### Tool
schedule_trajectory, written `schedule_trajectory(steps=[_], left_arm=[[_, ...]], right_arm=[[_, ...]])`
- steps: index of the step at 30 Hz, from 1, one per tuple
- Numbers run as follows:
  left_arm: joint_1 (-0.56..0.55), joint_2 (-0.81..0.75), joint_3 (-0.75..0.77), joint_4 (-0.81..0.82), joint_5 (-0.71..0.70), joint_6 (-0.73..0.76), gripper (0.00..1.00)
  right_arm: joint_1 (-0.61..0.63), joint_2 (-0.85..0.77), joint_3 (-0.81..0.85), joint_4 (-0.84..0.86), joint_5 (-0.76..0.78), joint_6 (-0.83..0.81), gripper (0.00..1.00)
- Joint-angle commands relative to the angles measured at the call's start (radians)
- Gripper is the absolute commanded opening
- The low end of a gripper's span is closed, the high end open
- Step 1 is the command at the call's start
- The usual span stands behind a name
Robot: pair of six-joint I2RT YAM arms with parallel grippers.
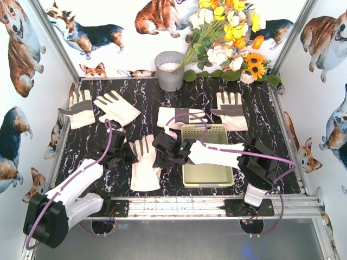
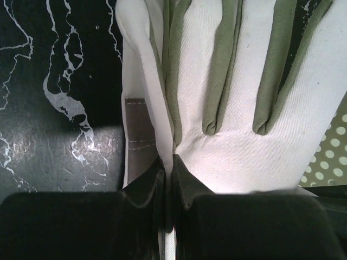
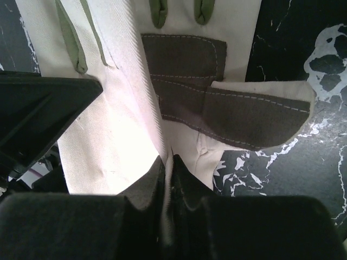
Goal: Put the gloves into the storage basket
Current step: Pair the glove with the glove.
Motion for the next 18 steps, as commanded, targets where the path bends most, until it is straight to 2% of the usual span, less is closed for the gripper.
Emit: schedule_trajectory(steps=[1,18], left_arm=[[0.009,0.037,0.019,0.031,-0.112,0.083,0.0],[0.011,0.174,0.013,0.144,-0.103,0.165,0.0]], right_arm=[[-0.003,0.01,0.041,-0.076,0.085,-0.002,0.0],[-0.003,0.061,0.027,-0.079,0.099,0.053,0.0]])
